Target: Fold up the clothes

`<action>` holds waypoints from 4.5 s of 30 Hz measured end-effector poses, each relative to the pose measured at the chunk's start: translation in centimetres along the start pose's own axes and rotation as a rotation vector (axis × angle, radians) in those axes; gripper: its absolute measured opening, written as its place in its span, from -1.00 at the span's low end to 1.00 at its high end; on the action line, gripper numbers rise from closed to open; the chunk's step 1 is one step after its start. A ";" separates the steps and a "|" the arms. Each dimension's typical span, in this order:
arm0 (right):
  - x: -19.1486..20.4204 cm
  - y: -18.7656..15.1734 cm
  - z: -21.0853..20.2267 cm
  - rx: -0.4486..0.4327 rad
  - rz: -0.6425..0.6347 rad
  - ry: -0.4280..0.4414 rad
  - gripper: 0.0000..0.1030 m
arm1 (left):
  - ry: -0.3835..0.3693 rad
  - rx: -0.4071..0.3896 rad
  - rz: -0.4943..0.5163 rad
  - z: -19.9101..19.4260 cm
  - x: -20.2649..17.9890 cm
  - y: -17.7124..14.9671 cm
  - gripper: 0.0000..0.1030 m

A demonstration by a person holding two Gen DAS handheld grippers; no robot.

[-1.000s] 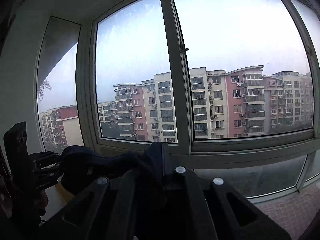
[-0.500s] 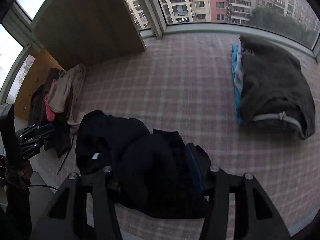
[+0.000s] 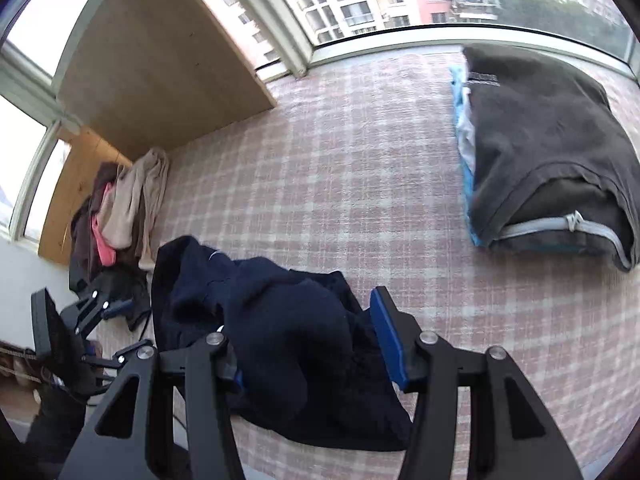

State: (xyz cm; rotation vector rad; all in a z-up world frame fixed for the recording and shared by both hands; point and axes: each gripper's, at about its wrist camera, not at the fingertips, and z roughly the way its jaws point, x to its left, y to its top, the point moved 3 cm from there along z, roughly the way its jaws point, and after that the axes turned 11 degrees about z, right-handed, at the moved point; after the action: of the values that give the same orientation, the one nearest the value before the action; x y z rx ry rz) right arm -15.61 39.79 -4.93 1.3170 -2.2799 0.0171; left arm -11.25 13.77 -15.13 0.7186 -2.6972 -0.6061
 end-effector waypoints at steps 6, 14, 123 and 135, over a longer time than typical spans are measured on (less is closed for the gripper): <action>3.2 -1.5 -0.8 0.068 -0.127 0.041 -0.03 | -0.075 0.046 0.174 5.4 -2.5 3.6 -0.27; 3.9 -3.8 -7.8 -0.107 -0.225 0.078 0.05 | 0.002 0.000 -0.050 3.3 7.2 7.2 -0.72; 17.2 -6.5 -46.8 -1.074 -0.531 -0.047 -0.89 | 0.575 -0.648 -0.110 -49.0 6.4 10.9 -0.82; 17.3 -12.4 -53.0 -1.172 -0.515 -0.037 -0.89 | 0.647 -0.668 -0.026 -55.8 2.9 12.9 -0.78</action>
State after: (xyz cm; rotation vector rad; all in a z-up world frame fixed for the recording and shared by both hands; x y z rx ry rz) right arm 9.48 32.67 45.87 1.1158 -1.3906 -1.2888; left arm 1.71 4.44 39.92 0.6157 -1.7443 -1.0004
